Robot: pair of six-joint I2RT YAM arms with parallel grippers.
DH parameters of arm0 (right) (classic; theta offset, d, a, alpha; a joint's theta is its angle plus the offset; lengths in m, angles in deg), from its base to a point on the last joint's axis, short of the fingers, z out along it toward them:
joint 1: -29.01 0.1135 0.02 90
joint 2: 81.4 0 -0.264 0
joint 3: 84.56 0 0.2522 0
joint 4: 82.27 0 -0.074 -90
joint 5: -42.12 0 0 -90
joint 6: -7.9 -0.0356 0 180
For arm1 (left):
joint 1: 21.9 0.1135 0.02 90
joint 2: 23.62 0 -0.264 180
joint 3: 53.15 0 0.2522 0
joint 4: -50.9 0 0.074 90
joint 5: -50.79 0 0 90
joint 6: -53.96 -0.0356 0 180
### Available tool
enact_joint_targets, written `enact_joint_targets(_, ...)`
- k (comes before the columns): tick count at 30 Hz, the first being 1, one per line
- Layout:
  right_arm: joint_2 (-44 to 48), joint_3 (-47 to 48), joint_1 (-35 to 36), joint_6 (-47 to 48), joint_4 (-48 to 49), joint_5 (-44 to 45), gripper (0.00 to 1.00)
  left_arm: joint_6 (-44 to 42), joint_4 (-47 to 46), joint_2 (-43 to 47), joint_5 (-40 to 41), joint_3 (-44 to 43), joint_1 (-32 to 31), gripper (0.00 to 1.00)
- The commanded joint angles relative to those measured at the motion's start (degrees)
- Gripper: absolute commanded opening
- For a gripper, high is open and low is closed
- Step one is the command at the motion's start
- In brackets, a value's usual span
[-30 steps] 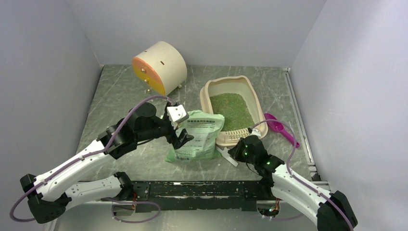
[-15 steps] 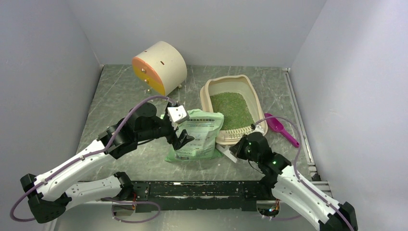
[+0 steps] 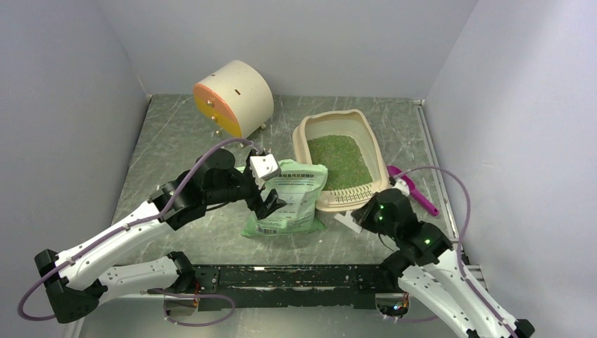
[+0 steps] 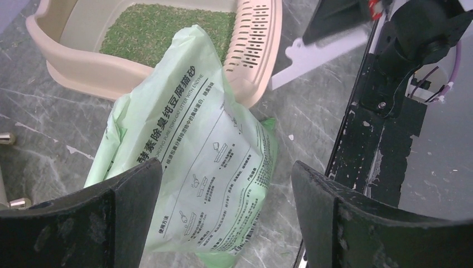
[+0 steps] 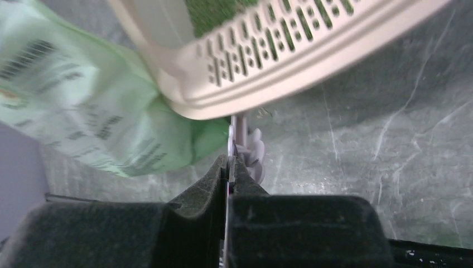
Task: Fill the litter box with clean litter
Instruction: Pick up the clamp at the center of the board.
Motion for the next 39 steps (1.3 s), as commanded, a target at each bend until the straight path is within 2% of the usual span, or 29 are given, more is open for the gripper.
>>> enact_joint_targets(1, 1.10, 10.23, -0.08, 2.52, -7.93, 7.26, 0.00, 2.09, -2.71, -0.01, -1.35, -2.67, 0.44, 0.90)
enact_joint_targets(4, 1.73, 15.93, -0.15, 6.22, -9.15, 7.22, 0.00, 5.60, -4.67, -0.05, 0.08, -3.15, 0.41, 0.91)
enact_joint_targets(7, 4.43, 18.84, -0.09, 9.06, -2.83, 4.30, 0.00, 10.93, -7.94, -0.66, 1.36, -3.60, 0.34, 0.92)
enact_joint_targets(11, 5.18, 20.39, -0.11, 11.38, 1.78, 5.50, 0.00, 18.95, -13.86, -2.49, 1.32, -3.05, 0.36, 0.93)
enact_joint_targets(14, 5.01, 18.72, -0.09, 15.28, 11.42, 2.12, 0.00, 25.64, -19.85, -4.36, 2.02, -2.37, 0.45, 0.94)
enact_joint_targets(18, 3.46, 14.78, -0.11, 19.56, 27.95, -4.22, 0.00, 39.93, -25.10, -7.34, 8.47, -2.98, 0.34, 0.93)
enact_joint_targets(19, 2.77, 14.32, -0.13, 21.19, 31.44, -5.28, 0.00, 43.43, -24.95, -8.11, 11.70, -3.48, 0.38, 0.95)
enact_joint_targets(23, -1.56, 14.32, -0.10, 27.41, 39.07, -8.56, 0.00, 55.64, -25.10, -11.57, 14.77, -6.46, 0.36, 0.95)
enact_joint_targets(25, -2.70, 13.67, -0.18, 30.22, 42.59, -9.95, 0.00, 60.73, -22.29, -13.70, 16.15, -9.38, 0.23, 0.95)
enact_joint_targets(28, -3.38, 12.66, -0.13, 33.47, 47.66, -11.51, 0.00, 65.30, -17.52, -16.31, 20.12, -13.04, -0.67, 0.95)
enact_joint_targets(32, -3.83, 12.12, -0.09, 37.24, 50.81, -14.81, 0.00, 69.83, -18.78, -17.04, 26.32, -13.14, -2.06, 0.91)
enact_joint_targets(39, -3.92, 10.47, -0.17, 40.13, 55.62, -17.89, 0.00, 72.78, -19.03, -20.28, 28.51, -14.73, -3.97, 0.82)
